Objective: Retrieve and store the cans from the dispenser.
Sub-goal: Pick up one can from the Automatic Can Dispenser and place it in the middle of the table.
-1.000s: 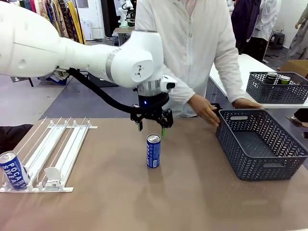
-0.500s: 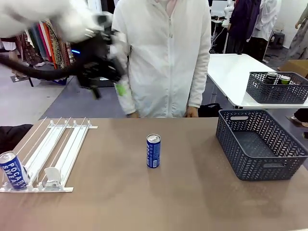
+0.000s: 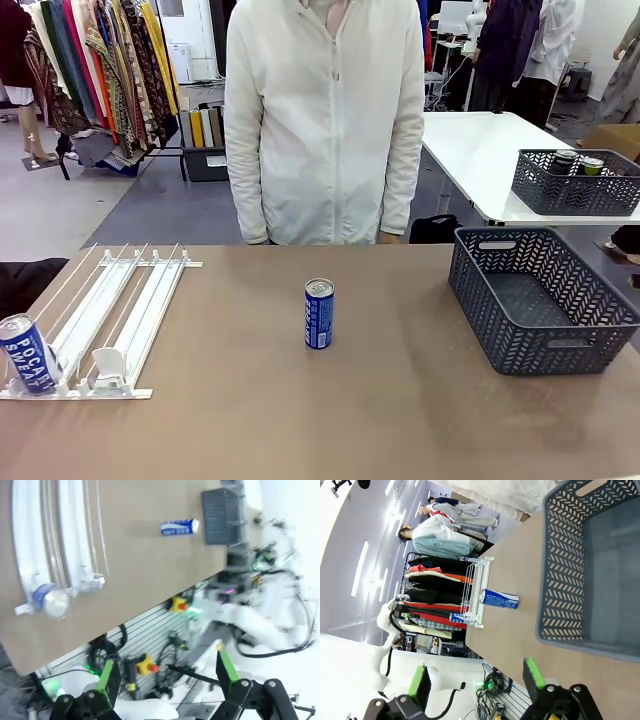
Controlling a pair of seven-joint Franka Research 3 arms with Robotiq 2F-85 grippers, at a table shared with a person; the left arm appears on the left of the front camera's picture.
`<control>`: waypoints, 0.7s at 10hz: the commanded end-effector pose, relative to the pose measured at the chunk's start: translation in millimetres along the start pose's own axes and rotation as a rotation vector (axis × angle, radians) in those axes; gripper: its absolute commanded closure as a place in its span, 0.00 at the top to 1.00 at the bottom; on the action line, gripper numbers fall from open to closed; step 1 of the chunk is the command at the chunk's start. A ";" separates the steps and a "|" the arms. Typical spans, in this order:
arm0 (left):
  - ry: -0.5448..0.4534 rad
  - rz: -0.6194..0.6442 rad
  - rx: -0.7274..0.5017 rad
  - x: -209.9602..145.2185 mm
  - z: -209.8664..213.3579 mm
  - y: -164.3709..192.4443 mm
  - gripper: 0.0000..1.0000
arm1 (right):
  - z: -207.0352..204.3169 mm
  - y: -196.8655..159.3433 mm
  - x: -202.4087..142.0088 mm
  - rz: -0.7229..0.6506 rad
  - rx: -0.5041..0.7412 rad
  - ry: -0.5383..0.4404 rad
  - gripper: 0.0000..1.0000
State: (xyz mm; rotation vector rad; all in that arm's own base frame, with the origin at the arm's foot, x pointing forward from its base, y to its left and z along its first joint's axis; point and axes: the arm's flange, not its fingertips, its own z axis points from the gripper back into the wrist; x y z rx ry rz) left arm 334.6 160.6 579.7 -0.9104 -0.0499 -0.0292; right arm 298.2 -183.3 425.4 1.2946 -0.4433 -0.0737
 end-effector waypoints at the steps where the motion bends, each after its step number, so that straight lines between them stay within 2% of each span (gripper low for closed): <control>1: -0.062 0.035 -0.221 6.1 7.2 42.7 1.00 | 2.6 1.7 0.8 0.016 0.003 0.011 1.00; 2: -0.041 0.066 -0.235 6.0 2.8 59.9 1.00 | 2.6 1.7 0.8 0.016 0.003 0.011 1.00; 3: -0.045 0.043 -0.105 -12.0 18.2 38.5 1.00 | 2.6 1.7 0.8 0.016 0.003 0.011 1.00; 7: -0.045 0.043 -0.105 -12.0 18.2 38.5 1.00 | 2.6 1.7 0.8 0.016 0.003 0.011 1.00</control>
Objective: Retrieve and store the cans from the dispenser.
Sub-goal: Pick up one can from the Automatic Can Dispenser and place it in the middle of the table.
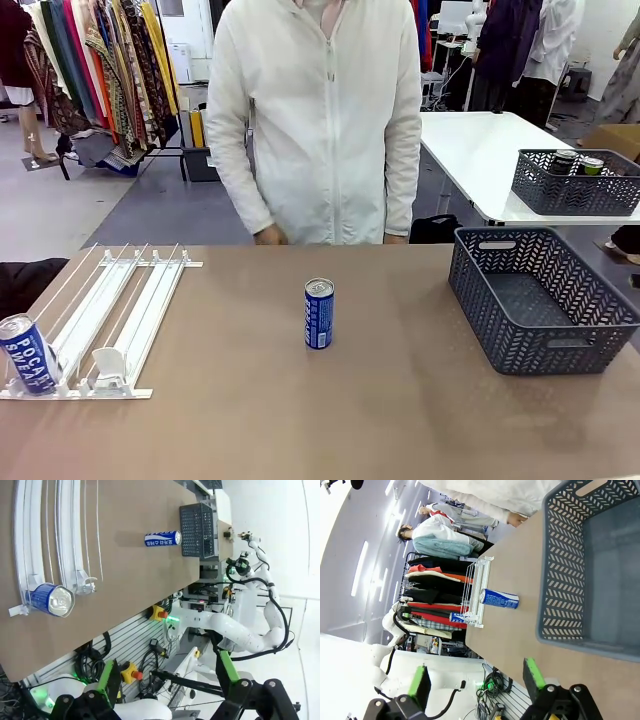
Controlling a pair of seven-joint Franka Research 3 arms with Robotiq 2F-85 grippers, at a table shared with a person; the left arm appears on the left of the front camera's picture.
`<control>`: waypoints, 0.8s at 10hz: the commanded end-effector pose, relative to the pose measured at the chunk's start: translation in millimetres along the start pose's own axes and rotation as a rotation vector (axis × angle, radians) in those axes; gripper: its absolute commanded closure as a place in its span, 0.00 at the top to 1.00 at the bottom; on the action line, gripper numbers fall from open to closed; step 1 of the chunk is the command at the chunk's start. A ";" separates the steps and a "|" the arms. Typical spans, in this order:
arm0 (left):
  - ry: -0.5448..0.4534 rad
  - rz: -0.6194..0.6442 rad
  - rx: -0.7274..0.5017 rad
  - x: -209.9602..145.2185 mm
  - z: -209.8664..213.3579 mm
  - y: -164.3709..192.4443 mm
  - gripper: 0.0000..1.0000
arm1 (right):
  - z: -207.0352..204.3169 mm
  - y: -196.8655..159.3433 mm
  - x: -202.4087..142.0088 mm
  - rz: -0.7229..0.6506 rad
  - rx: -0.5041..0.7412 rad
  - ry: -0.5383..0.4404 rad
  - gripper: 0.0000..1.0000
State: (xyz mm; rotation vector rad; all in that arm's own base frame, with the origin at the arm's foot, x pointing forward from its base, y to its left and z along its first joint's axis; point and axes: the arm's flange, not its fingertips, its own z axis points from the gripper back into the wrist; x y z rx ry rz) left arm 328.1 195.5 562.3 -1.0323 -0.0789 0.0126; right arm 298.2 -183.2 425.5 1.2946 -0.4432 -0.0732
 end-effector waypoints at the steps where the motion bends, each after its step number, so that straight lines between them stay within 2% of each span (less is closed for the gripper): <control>1: -0.001 0.016 0.016 -4.2 1.7 3.5 1.00 | 2.7 1.5 0.7 0.015 0.003 0.011 1.00; 6: -0.007 0.007 0.001 -1.7 2.4 2.4 1.00 | 2.7 1.5 0.7 0.015 0.003 0.011 1.00; 8: 0.055 0.030 0.354 -2.8 -50.4 8.5 1.00 | 2.7 1.5 0.7 0.015 0.003 0.011 1.00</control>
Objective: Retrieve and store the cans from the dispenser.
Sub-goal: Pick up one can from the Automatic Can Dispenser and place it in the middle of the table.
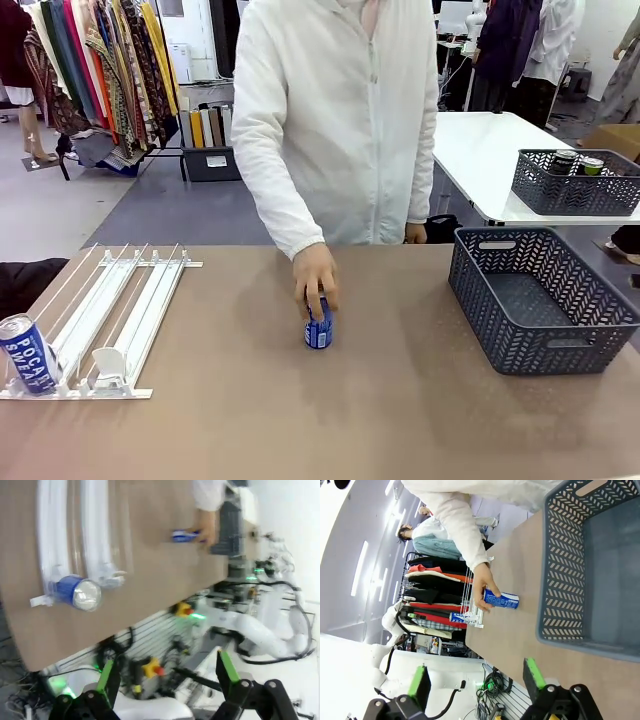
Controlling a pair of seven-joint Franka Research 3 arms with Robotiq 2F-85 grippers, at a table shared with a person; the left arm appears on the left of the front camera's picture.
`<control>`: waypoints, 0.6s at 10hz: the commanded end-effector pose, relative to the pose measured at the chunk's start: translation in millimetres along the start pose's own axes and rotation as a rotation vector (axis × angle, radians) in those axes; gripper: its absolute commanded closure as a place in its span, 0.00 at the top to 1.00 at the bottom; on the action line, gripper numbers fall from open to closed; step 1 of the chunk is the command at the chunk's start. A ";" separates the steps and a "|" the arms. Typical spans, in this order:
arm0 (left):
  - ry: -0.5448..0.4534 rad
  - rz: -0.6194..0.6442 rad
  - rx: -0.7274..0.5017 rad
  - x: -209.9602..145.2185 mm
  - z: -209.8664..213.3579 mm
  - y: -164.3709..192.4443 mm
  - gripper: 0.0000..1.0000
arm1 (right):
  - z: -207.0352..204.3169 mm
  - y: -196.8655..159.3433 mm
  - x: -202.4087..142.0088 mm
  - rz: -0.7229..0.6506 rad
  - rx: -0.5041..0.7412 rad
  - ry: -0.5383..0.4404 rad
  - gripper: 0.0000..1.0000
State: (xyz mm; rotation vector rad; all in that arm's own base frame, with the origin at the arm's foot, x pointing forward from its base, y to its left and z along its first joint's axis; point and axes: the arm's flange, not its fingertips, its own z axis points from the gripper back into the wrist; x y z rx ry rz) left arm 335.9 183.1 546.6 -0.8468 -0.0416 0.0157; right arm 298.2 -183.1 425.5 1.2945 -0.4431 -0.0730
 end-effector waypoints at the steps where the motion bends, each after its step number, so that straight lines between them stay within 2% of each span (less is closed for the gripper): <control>1: 0.029 -0.003 0.296 -8.0 -50.6 -6.3 1.00 | 2.7 1.5 0.7 0.015 0.003 0.011 1.00; 3: -0.009 0.013 0.522 -10.3 -92.3 -14.8 1.00 | 2.7 1.5 0.7 0.015 0.003 0.011 1.00; 5: -0.031 -0.002 0.692 -0.2 -133.9 -16.5 1.00 | 2.7 1.5 0.7 0.015 0.003 0.011 1.00; 6: -0.028 0.002 0.706 1.7 -148.3 -17.5 1.00 | 2.7 1.5 0.7 0.015 0.003 0.011 1.00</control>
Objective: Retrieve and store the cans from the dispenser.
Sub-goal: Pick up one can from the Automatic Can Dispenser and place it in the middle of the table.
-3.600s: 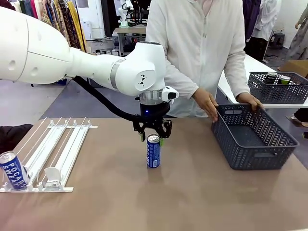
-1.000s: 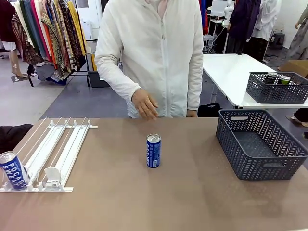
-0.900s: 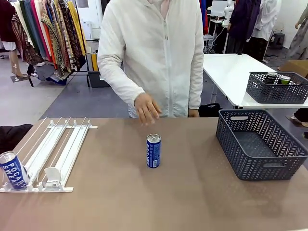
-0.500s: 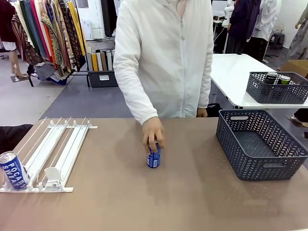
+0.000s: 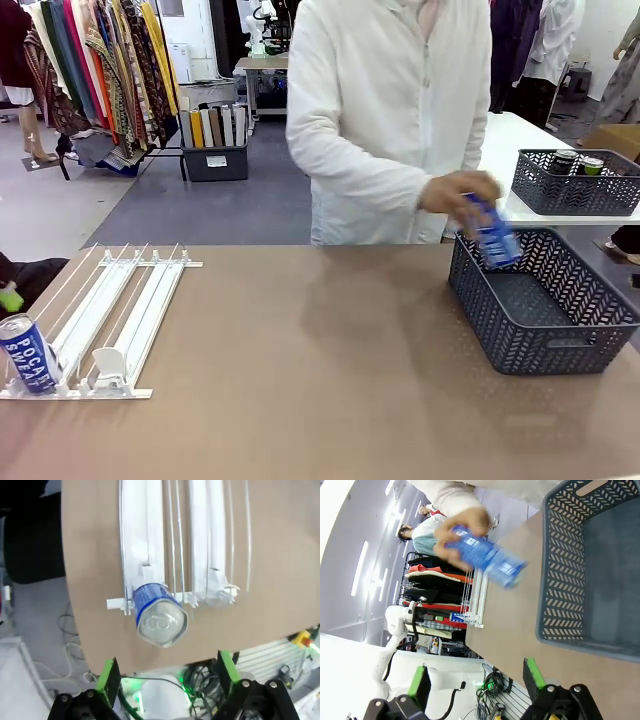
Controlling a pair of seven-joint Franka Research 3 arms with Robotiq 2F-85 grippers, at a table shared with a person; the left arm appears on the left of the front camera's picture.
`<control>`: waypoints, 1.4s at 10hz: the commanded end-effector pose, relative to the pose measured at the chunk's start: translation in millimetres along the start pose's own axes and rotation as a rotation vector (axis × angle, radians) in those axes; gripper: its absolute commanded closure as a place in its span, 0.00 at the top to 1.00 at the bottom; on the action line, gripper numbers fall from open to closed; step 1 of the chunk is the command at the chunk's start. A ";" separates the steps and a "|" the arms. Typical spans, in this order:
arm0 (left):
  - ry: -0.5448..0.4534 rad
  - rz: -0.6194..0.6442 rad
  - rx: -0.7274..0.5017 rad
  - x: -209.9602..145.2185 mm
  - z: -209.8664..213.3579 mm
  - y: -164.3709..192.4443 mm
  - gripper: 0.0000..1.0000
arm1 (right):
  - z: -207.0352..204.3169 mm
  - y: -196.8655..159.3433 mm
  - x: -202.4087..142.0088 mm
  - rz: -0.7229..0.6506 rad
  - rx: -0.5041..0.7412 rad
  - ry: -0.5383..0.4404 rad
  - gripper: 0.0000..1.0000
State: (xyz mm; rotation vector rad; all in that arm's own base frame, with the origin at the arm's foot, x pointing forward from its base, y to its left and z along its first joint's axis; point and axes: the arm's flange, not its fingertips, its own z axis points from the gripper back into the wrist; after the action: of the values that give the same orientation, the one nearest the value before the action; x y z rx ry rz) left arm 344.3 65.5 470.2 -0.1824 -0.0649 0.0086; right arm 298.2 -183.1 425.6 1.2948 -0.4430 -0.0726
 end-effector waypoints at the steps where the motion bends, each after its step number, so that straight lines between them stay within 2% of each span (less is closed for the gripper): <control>1: -0.019 0.045 0.071 -2.2 -17.8 -13.1 1.00 | 2.7 1.4 0.7 0.015 0.003 0.011 1.00; 4: -0.080 0.100 0.178 -3.5 -33.3 -19.5 1.00 | 2.7 1.4 0.7 0.015 0.003 0.011 1.00; 6: -0.058 0.098 0.189 -1.9 -40.1 -25.8 1.00 | 2.7 1.4 0.7 0.015 0.003 0.011 1.00; 10: 0.015 0.057 0.137 -6.2 -59.6 -35.2 1.00 | 2.7 1.4 0.7 0.015 0.003 0.011 1.00; 14: 0.062 0.088 0.159 -6.5 -80.4 -24.7 1.00 | 2.7 1.4 0.7 0.015 0.003 0.011 1.00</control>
State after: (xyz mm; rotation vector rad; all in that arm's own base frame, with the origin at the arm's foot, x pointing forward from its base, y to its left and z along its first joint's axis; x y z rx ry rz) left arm 365.2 24.6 412.2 -0.0363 0.0122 0.0660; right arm 298.2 -183.1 425.7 1.2948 -0.4430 -0.0725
